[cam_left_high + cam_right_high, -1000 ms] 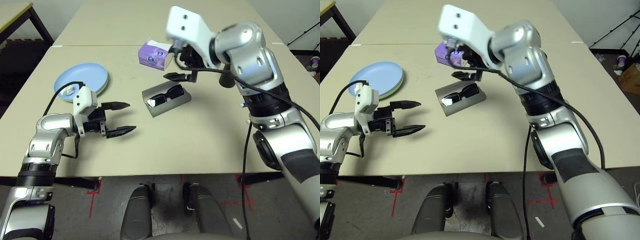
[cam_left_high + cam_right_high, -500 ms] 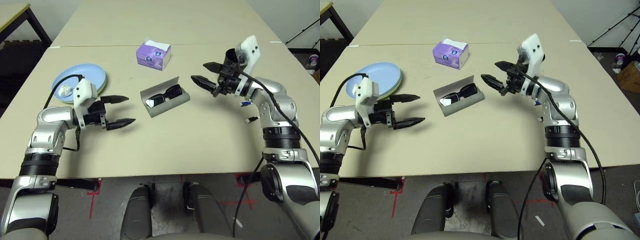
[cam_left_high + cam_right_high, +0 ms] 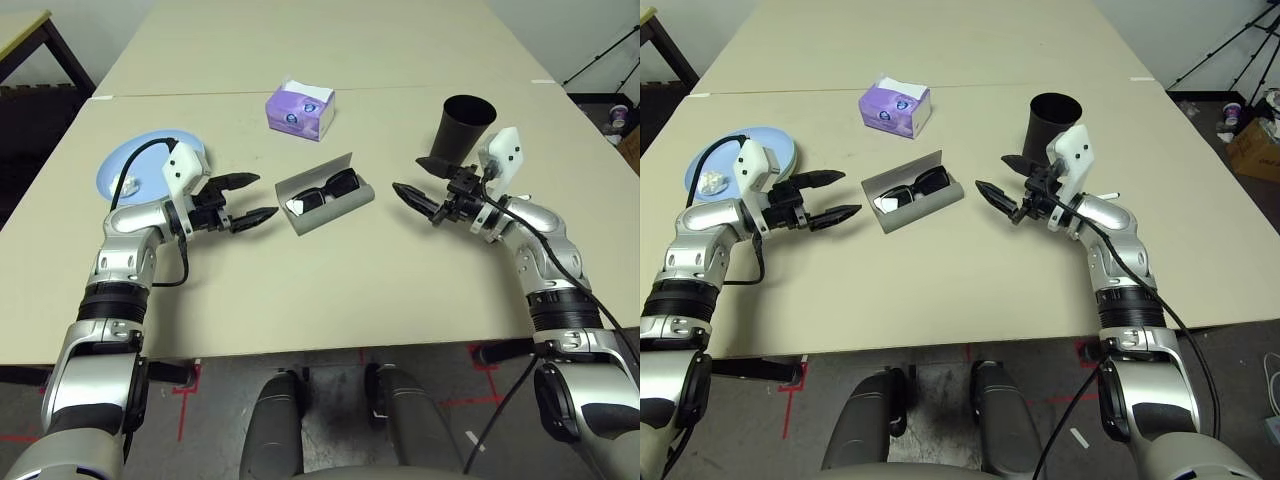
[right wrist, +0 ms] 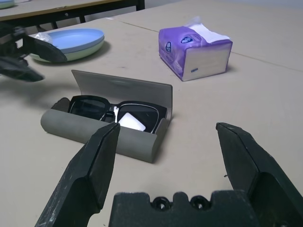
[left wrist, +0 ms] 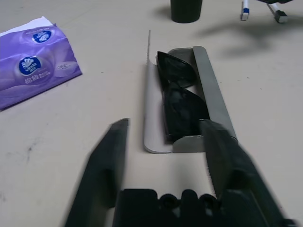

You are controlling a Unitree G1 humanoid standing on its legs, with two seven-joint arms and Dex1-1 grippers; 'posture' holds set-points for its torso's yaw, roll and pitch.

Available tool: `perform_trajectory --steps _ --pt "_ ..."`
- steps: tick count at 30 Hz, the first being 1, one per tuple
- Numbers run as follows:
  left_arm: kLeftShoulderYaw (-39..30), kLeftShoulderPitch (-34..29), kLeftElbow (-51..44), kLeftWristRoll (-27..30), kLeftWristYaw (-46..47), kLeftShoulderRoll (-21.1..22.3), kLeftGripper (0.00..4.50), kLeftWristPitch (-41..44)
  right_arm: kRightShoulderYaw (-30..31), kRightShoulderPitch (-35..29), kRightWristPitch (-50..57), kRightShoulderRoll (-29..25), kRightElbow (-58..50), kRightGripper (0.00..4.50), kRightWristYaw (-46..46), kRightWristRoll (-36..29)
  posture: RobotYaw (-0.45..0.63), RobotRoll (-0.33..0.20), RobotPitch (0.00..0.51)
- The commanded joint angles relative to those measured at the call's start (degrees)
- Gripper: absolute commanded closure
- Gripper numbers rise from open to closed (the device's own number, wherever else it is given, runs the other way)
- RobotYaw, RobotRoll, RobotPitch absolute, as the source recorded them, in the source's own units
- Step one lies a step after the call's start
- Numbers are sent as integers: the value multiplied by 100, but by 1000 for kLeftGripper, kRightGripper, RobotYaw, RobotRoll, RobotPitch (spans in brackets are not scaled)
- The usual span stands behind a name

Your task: Organize and tidy the items on the table.

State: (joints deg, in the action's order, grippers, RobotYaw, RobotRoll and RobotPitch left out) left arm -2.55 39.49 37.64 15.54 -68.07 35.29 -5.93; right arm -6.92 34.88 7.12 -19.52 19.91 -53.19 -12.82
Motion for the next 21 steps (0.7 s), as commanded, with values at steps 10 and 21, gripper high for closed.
perform_trajectory --steps 10,21 --pt "136 823 1330 -428 -127 -229 4484 -705 228 -285 4 -316 -172 0 -182 -167 -54 0 159" --pt "232 1212 1939 -661 -297 -482 4484 -939 324 -212 -436 -545 201 0 -571 -176 -62 0 167"
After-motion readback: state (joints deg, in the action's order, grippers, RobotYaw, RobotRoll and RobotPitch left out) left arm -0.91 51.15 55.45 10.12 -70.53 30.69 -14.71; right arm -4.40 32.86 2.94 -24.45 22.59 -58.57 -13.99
